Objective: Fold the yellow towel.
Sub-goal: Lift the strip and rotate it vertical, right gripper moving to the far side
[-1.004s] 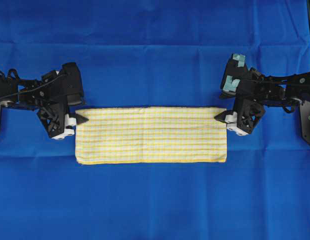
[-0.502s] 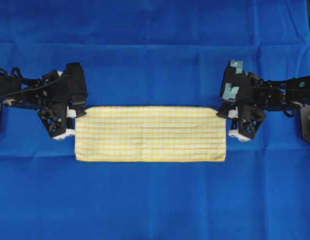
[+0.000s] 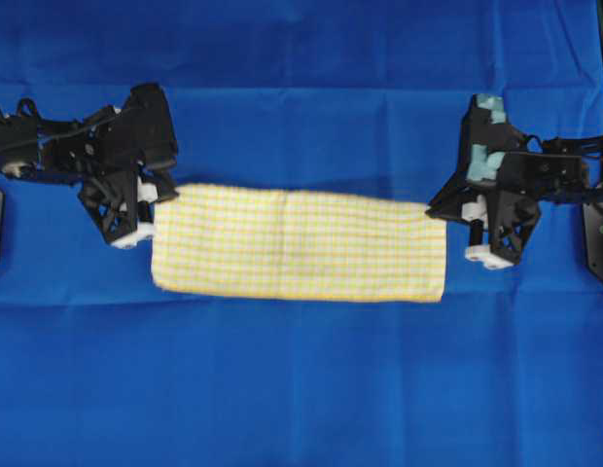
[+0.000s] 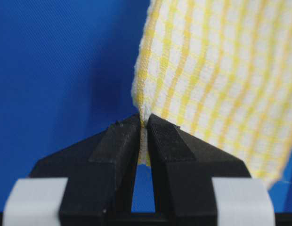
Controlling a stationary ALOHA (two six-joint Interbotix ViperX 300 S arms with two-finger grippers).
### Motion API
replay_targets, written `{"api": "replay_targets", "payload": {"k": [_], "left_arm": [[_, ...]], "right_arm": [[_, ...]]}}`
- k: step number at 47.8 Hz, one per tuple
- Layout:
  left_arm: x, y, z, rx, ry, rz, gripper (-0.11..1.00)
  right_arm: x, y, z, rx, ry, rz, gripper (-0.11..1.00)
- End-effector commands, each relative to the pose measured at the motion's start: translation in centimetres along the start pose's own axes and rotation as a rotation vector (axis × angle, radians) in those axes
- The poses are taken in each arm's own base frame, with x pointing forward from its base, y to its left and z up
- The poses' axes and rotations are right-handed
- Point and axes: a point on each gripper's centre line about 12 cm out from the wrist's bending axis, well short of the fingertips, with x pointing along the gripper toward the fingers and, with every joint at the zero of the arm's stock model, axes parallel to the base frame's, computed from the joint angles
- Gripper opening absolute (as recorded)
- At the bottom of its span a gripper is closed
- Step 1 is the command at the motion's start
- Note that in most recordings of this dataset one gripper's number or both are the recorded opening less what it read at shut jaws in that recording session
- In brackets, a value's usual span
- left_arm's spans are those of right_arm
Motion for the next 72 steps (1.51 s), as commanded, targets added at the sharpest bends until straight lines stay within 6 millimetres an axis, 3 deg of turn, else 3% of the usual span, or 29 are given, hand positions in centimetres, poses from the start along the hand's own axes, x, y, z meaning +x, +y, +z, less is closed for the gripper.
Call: {"api": "replay_targets", "payload": {"k": [1, 10, 20, 41, 54, 72], "left_arm": [[-1.5, -0.1, 1.5, -0.003, -0.066, -0.007, 0.04], [-3.1, -0.1, 1.6, -0.007, -0.117, -0.014, 0.04], [-3.4, -0.6, 1.3, -0.021, -0.136, -0.032, 0.04], [-4.2, -8.9, 2.7, 0.082, -0.367, -0.273, 0.04], [-3.3, -12.5, 5.2, 0.121, -0.420, -0.337, 0.04], [-0.6, -15.4, 10.0, 0.127, -0.447, -0.346, 0.04]], "right_arm": [[-1.6, 0.6, 1.6, -0.015, -0.051, 0.015, 0.03], [-3.1, 0.8, 2.3, -0.039, -0.091, 0.023, 0.03], [-2.7, 0.5, 3.1, -0.042, -0.128, 0.013, 0.03], [-0.9, -6.9, 8.7, 0.059, -0.238, -0.193, 0.03], [-0.6, -10.5, 11.5, 0.114, -0.298, -0.267, 0.03], [-0.6, -12.7, 14.5, 0.134, -0.392, -0.301, 0.03]]}}
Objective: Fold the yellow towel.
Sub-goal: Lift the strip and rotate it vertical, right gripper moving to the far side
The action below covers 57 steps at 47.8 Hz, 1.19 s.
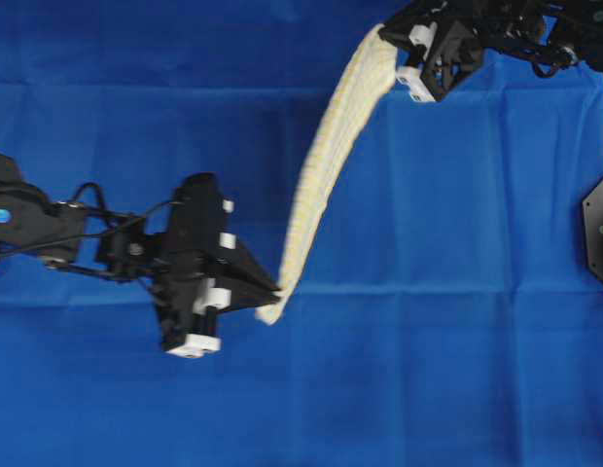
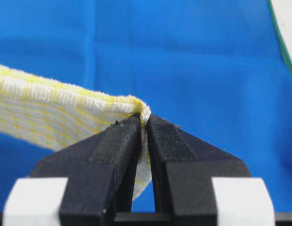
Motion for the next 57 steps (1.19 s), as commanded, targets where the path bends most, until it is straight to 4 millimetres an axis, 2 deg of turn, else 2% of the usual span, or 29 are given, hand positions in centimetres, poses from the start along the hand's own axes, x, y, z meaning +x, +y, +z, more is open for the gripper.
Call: {"api": "replay_targets", "payload": {"k": [1, 20, 30, 38, 47, 57], "left_arm": [[0.7, -0.7, 2.0, 0.003, -0.048, -0.015, 0.04], [5.8, -1.7, 6.9, 0.006, -0.140, -0.033, 0.04], [6.9, -1.5, 8.1, 0.002, -0.159, -0.029, 0.04], [7.3, -1.0, 7.8, -0.002, -0.150, -0.019, 0.04], [8.1, -0.7, 6.6, -0.002, -0.122, -0.011, 0.04], [9.0, -0.4, 4.7, 0.000, -0.108, -0.009, 0.04]], "right_arm": [[0.0, 0.0, 1.9, 0.000, -0.062, 0.003, 0.03], [1.3, -0.9, 3.5, -0.005, -0.078, -0.021, 0.03], [1.4, -1.3, 3.3, -0.003, -0.069, -0.031, 0.03], [1.4, -1.3, 3.3, -0.003, -0.064, -0.032, 0.03], [1.5, -1.3, 3.2, -0.009, -0.063, -0.033, 0.03], [3.0, -1.3, 2.2, -0.016, -0.024, -0.033, 0.03]]}}
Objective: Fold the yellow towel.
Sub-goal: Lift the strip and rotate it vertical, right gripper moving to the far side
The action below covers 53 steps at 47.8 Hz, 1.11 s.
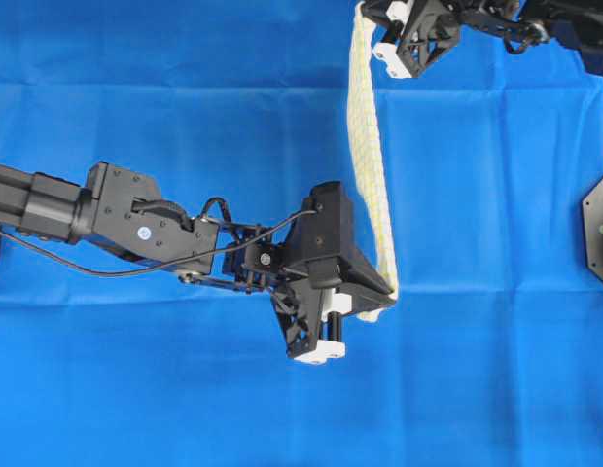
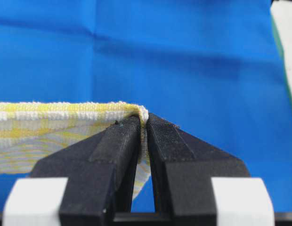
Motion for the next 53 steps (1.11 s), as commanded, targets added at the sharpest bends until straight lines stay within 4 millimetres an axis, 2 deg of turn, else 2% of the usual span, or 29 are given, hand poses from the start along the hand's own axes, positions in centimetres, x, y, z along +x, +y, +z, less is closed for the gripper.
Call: {"api": "replay_targets", "payload": {"k": [1, 15, 29, 39, 53], "left_arm": [[-0.3, -0.8, 0.3, 0.011, -0.040, -0.023, 0.04], [-1.4, -0.5, -2.2, 0.012, -0.039, -0.025, 0.04], [-3.2, -0.8, -4.6, 0.011, 0.007, -0.033, 0.04], [-4.4, -0.8, -5.6, 0.015, 0.028, -0.034, 0.04], [-4.7, -0.4, -6.0, 0.013, 0.048, -0.025, 0.04]], "right_arm": [[0.3, -0.2, 1.3, 0.001, -0.034, -0.002, 0.03], [3.3, 1.3, 1.0, -0.031, 0.004, 0.021, 0.03], [6.3, 3.8, 1.5, -0.069, 0.018, 0.060, 0.03], [7.5, 4.8, 1.5, -0.078, 0.026, 0.075, 0.03], [7.8, 4.8, 1.0, -0.078, 0.040, 0.074, 0.03]]}}
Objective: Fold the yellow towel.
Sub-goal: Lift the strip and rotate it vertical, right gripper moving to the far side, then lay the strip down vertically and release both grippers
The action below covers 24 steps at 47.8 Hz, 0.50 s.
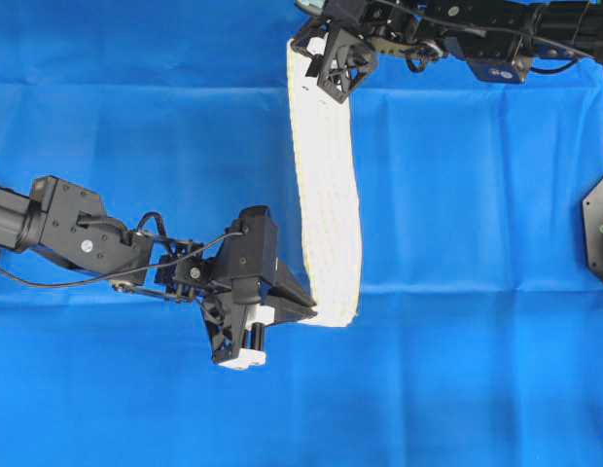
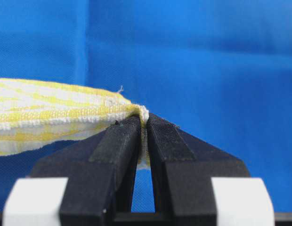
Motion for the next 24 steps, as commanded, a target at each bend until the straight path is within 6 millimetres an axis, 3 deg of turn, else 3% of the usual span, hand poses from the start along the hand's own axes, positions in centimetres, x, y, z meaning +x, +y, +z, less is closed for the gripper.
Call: {"api": "replay_targets", "payload": {"k": [1, 10, 13, 20, 24], "left_arm": [[-0.82, -0.48, 1.31, -0.001, -0.035, -0.012, 0.04], [-0.86, -0.39, 1.19, -0.001, -0.025, -0.009, 0.04], [-0.86, -0.32, 1.21, -0.005, -0.025, -0.007, 0.08], [-1.13, -0.12, 0.98, -0.019, -0.008, 0.000, 0.43], [-1.70, -0.13, 0.91, -0.016, 0.015, 0.004, 0.68]], "right_arm": [[-0.64, 0.12, 1.56, 0.001, -0.044, 0.004, 0.03], [-0.64, 0.20, 1.61, -0.001, -0.049, 0.006, 0.05], [-0.60, 0.28, 1.67, -0.001, -0.053, 0.008, 0.15], [-0.67, 0.47, 1.93, -0.003, -0.074, 0.015, 0.56], [-0.98, 0.57, 2.13, -0.003, -0.080, 0.017, 0.71]]}}
